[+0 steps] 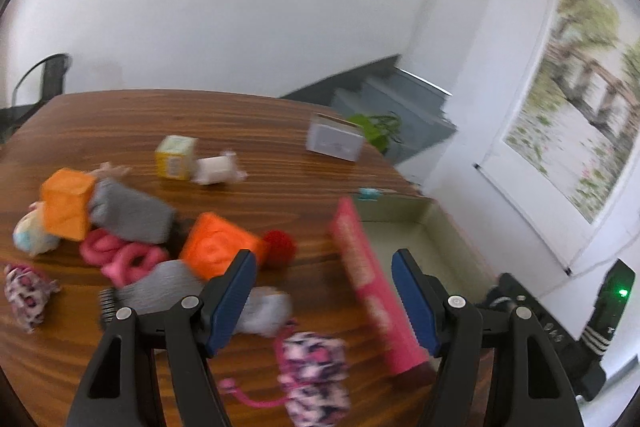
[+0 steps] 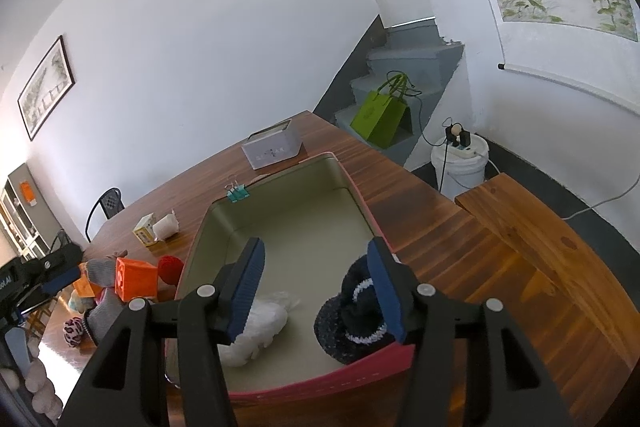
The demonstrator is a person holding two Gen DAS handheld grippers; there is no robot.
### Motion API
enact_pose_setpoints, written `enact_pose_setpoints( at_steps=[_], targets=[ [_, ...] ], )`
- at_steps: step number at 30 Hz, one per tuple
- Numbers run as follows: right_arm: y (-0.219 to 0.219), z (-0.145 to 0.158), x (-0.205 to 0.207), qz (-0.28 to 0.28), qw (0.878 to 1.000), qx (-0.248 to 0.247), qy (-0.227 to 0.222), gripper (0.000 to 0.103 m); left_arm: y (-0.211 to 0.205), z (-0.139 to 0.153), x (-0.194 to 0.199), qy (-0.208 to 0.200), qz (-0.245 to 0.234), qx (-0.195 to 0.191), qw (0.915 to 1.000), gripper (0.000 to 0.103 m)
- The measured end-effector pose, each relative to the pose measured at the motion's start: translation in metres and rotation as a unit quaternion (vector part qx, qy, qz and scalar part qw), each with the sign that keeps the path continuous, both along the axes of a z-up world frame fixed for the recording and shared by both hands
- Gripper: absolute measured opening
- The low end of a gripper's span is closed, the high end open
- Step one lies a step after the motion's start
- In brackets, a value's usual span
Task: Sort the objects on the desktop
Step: 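Move both tools back toward the pink leopard plushes on the table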
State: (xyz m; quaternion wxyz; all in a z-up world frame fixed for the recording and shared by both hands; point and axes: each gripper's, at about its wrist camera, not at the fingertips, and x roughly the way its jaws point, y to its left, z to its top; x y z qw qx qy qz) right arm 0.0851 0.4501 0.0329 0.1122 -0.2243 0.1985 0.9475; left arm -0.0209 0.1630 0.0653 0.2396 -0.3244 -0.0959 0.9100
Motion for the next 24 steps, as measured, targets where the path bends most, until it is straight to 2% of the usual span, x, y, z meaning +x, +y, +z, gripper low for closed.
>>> enact_pose_setpoints(
  at_steps=[7, 13, 16, 20, 22, 24],
  targets=[
    [-0.007, -0.001, -0.002, -0.01, 1.0, 0.018, -0.006, 0.059, -0.06, -0.016, 0.001, -0.007, 0.073, -0.003, 0.9973, 0.072],
    [-0.021, -0.002, -0.003, -0.006, 1.0, 0.022, -0.015, 0.059, -0.096, -0.022, 0.007, 0.0, 0.11, -0.015, 0.9938, 0.072],
    [-0.038, -0.001, -0.002, 0.013, 1.0, 0.01, -0.013, 0.061, -0.112, -0.027, 0.009, 0.001, 0.128, -0.026, 0.9914, 0.072],
    [-0.076, 0.006, -0.004, 0.061, 0.998, 0.018, -0.01, 0.062, -0.132, -0.036, 0.008, -0.008, 0.145, -0.03, 0.9889, 0.072],
    [-0.096, 0.011, -0.004, 0.09, 0.996, 0.022, -0.005, 0.065, -0.142, -0.039, 0.008, -0.011, 0.153, -0.031, 0.9877, 0.072],
    [-0.119, 0.014, -0.005, 0.123, 0.992, 0.024, -0.002, 0.069, -0.154, -0.043, 0.008, -0.014, 0.165, -0.031, 0.9857, 0.079]
  ],
)
